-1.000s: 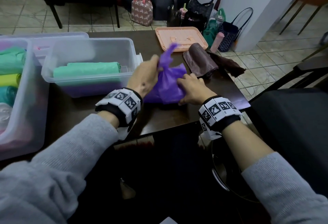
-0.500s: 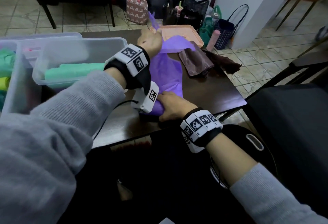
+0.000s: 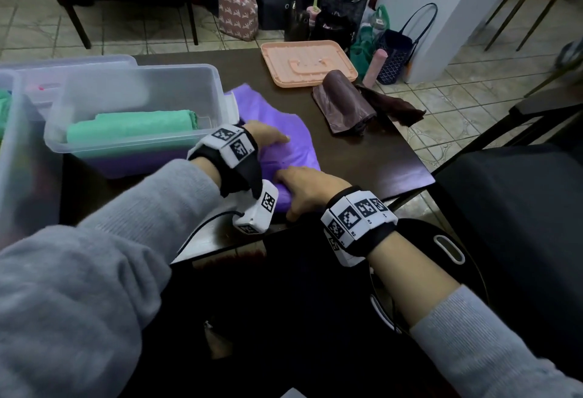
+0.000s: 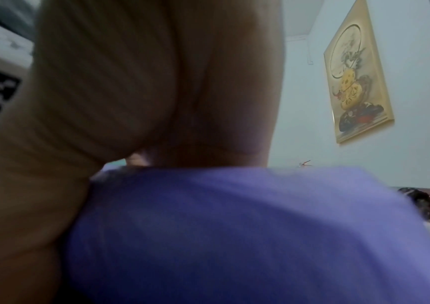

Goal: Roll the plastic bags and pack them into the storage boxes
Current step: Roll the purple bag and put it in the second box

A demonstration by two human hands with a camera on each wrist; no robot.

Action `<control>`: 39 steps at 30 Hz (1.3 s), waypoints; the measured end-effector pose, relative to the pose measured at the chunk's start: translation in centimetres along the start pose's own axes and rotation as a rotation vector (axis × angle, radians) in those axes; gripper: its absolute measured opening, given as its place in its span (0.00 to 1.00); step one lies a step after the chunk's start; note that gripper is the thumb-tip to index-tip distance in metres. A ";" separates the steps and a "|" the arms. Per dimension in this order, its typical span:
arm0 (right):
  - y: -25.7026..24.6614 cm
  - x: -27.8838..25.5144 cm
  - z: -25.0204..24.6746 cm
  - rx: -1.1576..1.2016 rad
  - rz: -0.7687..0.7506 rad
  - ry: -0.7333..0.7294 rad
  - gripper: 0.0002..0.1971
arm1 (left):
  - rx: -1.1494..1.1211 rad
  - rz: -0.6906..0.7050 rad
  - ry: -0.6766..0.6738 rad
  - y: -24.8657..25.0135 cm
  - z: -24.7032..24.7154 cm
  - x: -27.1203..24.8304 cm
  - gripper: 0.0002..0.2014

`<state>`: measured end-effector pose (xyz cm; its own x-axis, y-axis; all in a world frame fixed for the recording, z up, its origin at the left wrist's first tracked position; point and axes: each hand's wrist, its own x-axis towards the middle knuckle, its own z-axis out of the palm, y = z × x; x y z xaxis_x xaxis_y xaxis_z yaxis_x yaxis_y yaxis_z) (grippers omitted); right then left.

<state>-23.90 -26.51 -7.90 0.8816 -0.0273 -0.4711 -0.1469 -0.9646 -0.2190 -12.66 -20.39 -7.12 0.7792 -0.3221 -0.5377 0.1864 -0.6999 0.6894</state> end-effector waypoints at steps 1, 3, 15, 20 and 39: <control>0.1 -0.1 0.0 -0.008 -0.007 0.001 0.32 | -0.141 -0.009 -0.005 0.3 0.1 0.1 0.31; 0.4 -0.2 -0.3 0.002 -0.016 -0.012 0.33 | -0.376 0.018 0.025 1.2 -0.2 0.0 0.28; 1.1 -1.1 -0.5 0.042 -0.076 -0.028 0.36 | -0.575 0.229 0.309 8.8 -6.4 4.6 0.51; 1.4 -0.9 -0.1 0.063 -0.064 -0.028 0.40 | 0.024 0.342 0.439 8.4 -6.3 -0.6 0.35; 0.8 -0.5 -0.8 0.043 -0.070 -0.091 0.33 | 0.906 0.498 -0.273 -3.4 0.6 1.6 0.36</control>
<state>-24.10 -27.47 -7.10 0.8465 0.0656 -0.5284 -0.1069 -0.9512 -0.2894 -12.42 -18.94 -10.64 0.4640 -0.7555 -0.4625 -0.7174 -0.6268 0.3043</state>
